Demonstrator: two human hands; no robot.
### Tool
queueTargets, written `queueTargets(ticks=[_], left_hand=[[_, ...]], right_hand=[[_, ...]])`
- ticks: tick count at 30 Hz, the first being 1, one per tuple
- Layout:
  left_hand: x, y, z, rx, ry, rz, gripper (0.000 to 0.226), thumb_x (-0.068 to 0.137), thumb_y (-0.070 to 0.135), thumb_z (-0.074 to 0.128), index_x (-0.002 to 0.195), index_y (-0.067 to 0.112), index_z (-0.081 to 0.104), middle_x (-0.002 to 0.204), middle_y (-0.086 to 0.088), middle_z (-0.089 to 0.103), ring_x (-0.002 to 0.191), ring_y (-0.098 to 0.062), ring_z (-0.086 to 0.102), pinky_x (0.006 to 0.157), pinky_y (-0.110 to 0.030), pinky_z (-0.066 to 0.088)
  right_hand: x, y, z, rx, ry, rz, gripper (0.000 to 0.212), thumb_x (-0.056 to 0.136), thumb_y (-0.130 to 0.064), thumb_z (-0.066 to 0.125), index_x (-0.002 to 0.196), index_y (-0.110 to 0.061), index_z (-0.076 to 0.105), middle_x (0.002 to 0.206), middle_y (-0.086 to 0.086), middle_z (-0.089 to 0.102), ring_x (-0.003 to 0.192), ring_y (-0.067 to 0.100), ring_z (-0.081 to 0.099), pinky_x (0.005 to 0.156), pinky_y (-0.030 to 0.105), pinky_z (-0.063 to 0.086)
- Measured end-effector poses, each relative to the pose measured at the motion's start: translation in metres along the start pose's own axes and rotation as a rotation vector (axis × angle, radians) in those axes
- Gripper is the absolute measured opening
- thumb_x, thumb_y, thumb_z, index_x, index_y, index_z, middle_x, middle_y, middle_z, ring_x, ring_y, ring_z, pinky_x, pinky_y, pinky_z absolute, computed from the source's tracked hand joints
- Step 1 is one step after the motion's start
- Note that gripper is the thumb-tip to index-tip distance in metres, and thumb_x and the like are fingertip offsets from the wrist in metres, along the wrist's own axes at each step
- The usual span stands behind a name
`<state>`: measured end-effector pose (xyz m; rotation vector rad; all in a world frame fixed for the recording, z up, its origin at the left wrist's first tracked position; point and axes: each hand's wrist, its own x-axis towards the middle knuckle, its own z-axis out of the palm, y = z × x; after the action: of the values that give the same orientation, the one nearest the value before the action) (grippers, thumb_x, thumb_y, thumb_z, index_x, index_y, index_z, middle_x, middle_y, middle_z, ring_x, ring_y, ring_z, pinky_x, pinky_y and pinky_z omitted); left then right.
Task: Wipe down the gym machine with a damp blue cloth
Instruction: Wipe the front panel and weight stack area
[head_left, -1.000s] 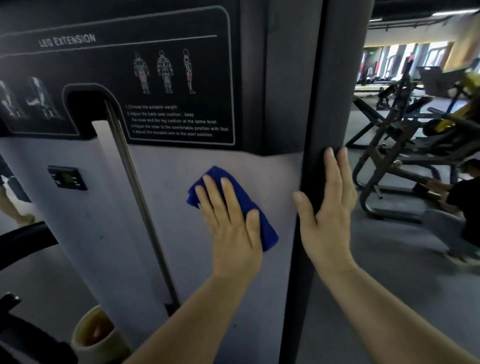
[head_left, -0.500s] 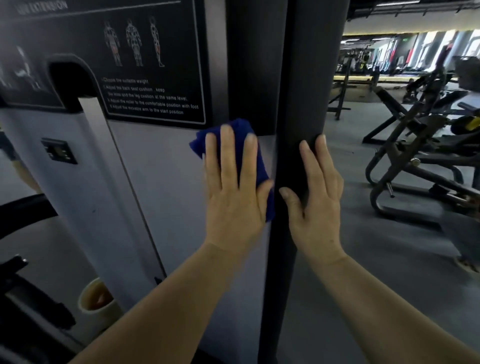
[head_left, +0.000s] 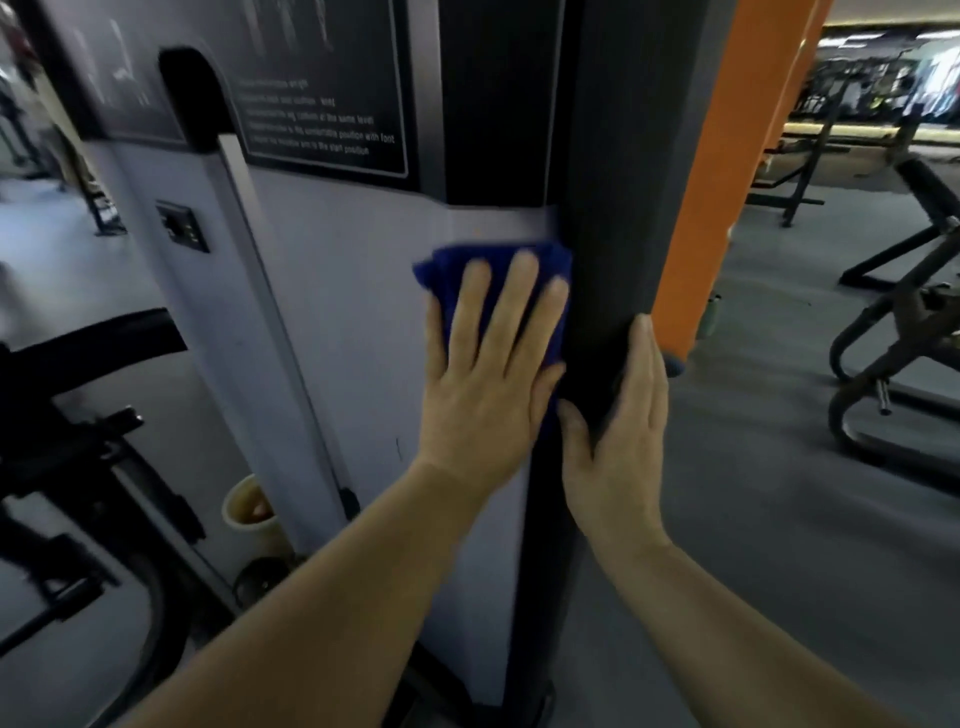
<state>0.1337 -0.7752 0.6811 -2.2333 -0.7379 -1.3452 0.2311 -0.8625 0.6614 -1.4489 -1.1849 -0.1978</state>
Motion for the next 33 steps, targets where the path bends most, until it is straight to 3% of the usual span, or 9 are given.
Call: queueTargets(ticks=[4,8,11,14,17,22,26,29,33], left_hand=[[-0.087,0.023,0.029,0.039,-0.1,-0.104,0.083,0.098,0.038,0.048,0.156,0.022,-0.009,0.163,-0.002,-0.018,0.15,-0.03,-0.013,0.12,-0.057,0.004],[-0.007,0.025,0.006,-0.12,0.007,-0.32,0.063,0.106,0.039,0.026,0.155,0.016,-0.006,0.162,-0.002,-0.016,0.149,-0.033,-0.013,0.122,-0.053,0.001],[0.002,0.022,0.007,-0.215,0.11,-0.383,0.06,0.105,0.035,0.029,0.154,0.016,0.001,0.162,-0.003,-0.005,0.15,-0.036,-0.005,0.123,-0.048,0.002],[-0.061,0.049,0.018,-0.506,0.043,-0.726,0.069,0.103,0.036,0.032,0.153,0.037,-0.014,0.163,0.01,-0.017,0.151,-0.015,-0.008,0.122,-0.053,0.007],[-0.055,0.059,0.014,-0.845,0.135,-0.962,0.063,0.105,0.03,0.035,0.156,0.036,-0.002,0.163,0.018,0.0,0.15,-0.004,0.0,0.123,-0.05,0.009],[-0.016,0.022,0.002,-0.795,0.151,-0.761,0.059,0.105,0.026,0.032,0.157,0.017,0.005,0.165,0.006,0.004,0.151,-0.007,0.001,0.124,-0.037,0.006],[-0.084,0.041,0.02,-0.855,0.076,-0.894,0.062,0.104,0.032,0.034,0.157,0.018,0.005,0.165,0.009,0.004,0.151,-0.009,0.003,0.122,-0.048,0.011],[-0.07,0.038,0.014,-0.915,0.048,-0.948,0.061,0.103,0.032,0.032,0.156,0.023,0.002,0.164,0.013,-0.002,0.15,-0.003,-0.004,0.124,-0.046,0.007],[-0.023,0.008,-0.001,-0.867,0.079,-0.754,0.06,0.106,0.027,0.03,0.157,0.016,0.001,0.165,0.007,-0.004,0.15,-0.006,-0.009,0.124,-0.033,-0.001]], right_hand=[[-0.017,0.005,-0.005,-0.038,-0.053,-0.023,0.077,0.093,-0.002,0.06,0.156,-0.012,0.016,0.163,0.0,0.013,0.15,0.009,0.01,0.12,0.019,0.013],[-0.029,0.007,-0.013,-0.045,-0.088,-0.084,0.074,0.09,0.005,0.06,0.153,-0.012,0.025,0.162,0.0,0.016,0.15,0.012,0.013,0.119,0.019,0.013],[-0.026,0.007,-0.019,-0.059,-0.071,-0.134,0.069,0.09,0.006,0.058,0.15,-0.01,0.031,0.161,0.003,0.021,0.149,0.015,0.018,0.12,0.024,0.017],[-0.028,0.008,-0.024,-0.081,-0.083,-0.188,0.062,0.091,0.005,0.058,0.148,-0.008,0.037,0.158,0.002,0.027,0.148,0.016,0.023,0.12,0.031,0.023],[-0.032,0.009,-0.021,-0.116,-0.151,-0.297,0.057,0.092,0.006,0.053,0.145,-0.008,0.041,0.157,0.003,0.032,0.147,0.02,0.027,0.12,0.035,0.025],[-0.027,-0.001,-0.003,-0.097,-0.173,-0.33,0.06,0.092,0.012,0.049,0.147,-0.007,0.04,0.158,0.004,0.031,0.148,0.021,0.025,0.119,0.044,0.028],[-0.028,-0.004,0.007,-0.167,-0.186,-0.373,0.057,0.093,0.004,0.047,0.148,-0.011,0.037,0.157,0.003,0.032,0.148,0.019,0.025,0.114,0.051,0.034],[-0.03,-0.007,0.01,-0.159,-0.184,-0.382,0.054,0.095,0.002,0.044,0.147,-0.011,0.039,0.156,0.004,0.034,0.147,0.02,0.026,0.114,0.052,0.032],[-0.023,-0.016,0.02,-0.126,-0.146,-0.36,0.054,0.093,0.006,0.045,0.145,-0.008,0.043,0.155,0.006,0.036,0.147,0.022,0.027,0.117,0.052,0.028]])
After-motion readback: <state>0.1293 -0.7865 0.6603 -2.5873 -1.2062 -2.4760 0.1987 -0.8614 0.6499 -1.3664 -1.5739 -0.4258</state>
